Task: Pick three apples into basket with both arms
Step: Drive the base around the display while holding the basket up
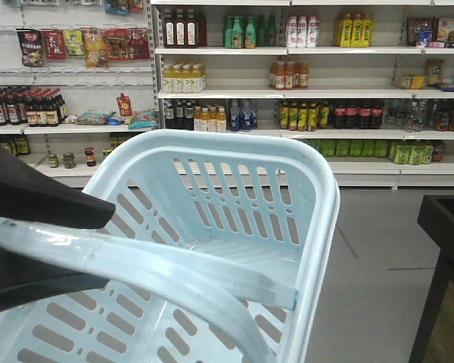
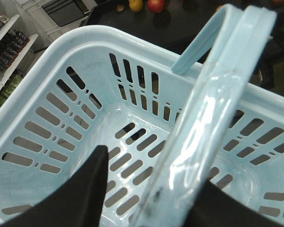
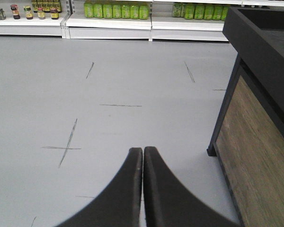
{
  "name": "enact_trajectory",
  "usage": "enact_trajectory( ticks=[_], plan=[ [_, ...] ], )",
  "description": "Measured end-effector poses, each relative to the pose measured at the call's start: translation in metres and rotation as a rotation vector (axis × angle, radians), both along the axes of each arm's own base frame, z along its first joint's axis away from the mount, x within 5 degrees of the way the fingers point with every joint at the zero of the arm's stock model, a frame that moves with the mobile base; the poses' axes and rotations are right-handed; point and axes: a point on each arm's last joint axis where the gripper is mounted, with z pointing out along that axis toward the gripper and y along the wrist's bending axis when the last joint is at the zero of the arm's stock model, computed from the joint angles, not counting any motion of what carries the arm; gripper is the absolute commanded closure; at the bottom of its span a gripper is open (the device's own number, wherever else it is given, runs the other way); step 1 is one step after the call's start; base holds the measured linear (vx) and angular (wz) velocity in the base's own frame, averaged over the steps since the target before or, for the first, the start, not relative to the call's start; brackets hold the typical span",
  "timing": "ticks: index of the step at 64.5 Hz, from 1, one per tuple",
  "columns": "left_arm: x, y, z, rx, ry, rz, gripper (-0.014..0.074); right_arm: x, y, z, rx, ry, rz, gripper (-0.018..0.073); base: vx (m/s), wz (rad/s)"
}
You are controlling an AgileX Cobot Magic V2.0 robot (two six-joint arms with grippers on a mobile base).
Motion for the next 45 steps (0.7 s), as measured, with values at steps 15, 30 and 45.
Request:
enact_trajectory(
  ticks=[15, 30, 45],
  plan=[
    [0.0000, 0.0000, 0.0000, 0.000, 0.000, 0.000, 0.0604, 0.0000, 0.0000, 0.0000, 0.000, 0.000, 0.000, 0.0561, 0.32, 0.04],
    [0.0000, 0.0000, 0.0000, 0.000, 0.000, 0.000, 0.0604, 0.0000, 0.0000, 0.0000, 0.000, 0.000, 0.000, 0.0561, 0.35, 0.04],
    [0.0000, 0.0000, 0.0000, 0.000, 0.000, 0.000, 0.0604, 0.0000, 0.0000, 0.0000, 0.000, 0.000, 0.000, 0.0561, 0.37, 0.01]
  ],
)
